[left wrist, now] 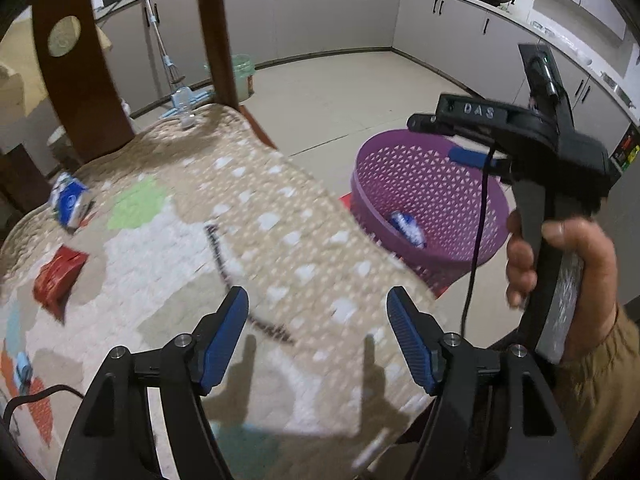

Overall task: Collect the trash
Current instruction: 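Move both open tools back over the bed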

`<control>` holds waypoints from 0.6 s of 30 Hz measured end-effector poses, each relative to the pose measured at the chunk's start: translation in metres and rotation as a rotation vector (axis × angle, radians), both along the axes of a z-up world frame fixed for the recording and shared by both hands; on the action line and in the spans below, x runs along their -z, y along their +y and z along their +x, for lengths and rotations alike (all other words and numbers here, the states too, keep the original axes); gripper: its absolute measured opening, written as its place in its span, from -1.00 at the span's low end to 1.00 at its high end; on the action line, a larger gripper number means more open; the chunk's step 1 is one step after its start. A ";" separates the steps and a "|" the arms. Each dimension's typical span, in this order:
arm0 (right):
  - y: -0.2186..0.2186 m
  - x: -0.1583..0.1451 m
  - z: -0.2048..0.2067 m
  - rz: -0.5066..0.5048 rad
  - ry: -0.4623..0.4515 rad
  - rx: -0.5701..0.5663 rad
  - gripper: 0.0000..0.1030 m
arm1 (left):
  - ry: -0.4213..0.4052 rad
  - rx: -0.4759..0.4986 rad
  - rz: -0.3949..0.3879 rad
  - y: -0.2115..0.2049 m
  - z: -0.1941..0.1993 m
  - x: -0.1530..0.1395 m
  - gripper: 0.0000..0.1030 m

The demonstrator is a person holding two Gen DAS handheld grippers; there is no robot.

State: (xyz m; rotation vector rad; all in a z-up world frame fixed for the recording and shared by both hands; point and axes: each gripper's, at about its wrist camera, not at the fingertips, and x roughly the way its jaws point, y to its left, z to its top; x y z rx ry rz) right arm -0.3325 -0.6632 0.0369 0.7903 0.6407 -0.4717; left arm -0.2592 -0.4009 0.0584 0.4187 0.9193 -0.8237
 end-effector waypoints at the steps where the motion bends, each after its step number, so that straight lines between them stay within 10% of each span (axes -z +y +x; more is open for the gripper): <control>1: 0.003 -0.001 0.001 -0.010 0.001 -0.004 0.43 | -0.007 -0.002 0.004 0.003 -0.001 0.000 0.38; 18: 0.060 -0.021 0.016 -0.206 -0.020 0.011 0.45 | -0.038 -0.086 -0.031 0.057 0.009 -0.006 0.39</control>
